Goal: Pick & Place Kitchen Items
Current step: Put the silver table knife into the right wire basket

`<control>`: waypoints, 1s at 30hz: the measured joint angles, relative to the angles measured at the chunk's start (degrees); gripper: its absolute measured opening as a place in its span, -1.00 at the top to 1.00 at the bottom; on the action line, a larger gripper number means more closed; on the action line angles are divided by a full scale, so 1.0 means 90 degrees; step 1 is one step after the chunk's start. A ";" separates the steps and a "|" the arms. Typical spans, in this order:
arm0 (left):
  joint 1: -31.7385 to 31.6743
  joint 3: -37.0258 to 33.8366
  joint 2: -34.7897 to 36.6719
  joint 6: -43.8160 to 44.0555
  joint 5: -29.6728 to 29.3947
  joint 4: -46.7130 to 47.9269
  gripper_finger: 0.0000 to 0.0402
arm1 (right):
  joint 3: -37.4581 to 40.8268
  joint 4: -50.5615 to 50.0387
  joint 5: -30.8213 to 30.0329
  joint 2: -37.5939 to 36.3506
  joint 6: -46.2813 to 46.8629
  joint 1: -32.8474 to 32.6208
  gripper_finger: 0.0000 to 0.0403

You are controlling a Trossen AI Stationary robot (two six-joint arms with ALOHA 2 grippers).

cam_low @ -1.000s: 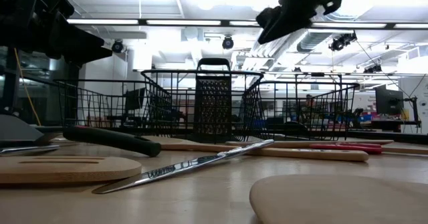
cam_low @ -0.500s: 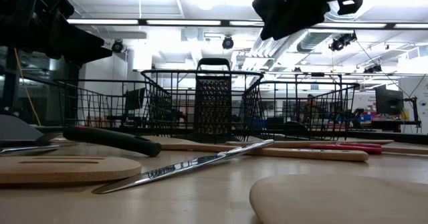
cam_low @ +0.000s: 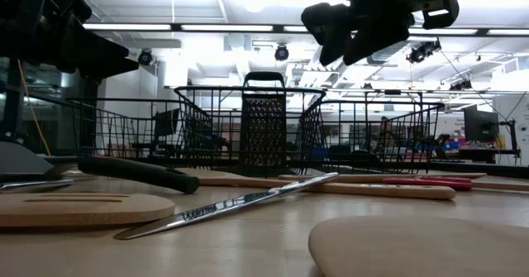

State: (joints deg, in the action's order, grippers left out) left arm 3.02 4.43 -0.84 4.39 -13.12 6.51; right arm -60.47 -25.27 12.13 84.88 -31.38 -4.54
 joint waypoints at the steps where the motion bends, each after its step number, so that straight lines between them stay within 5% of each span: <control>1: -0.0002 0.0002 -0.0002 0.0000 -0.0001 0.0002 -0.18 | 0.0000 0.0033 0.0001 0.0000 0.0002 0.0002 0.28; 16: -0.0002 0.0001 -0.0002 0.0001 0.0001 0.0001 -0.18 | -0.0001 -0.0074 0.0031 0.0046 0.0260 -0.0277 0.28; 30: 0.0000 0.0001 -0.0001 0.0001 0.0001 0.0001 -0.18 | -0.0002 0.0890 0.0325 0.1439 -0.0436 -0.0788 0.28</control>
State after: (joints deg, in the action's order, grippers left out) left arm 3.02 4.44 -0.85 4.39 -13.11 6.51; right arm -60.49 -17.26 15.05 97.83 -35.30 -11.63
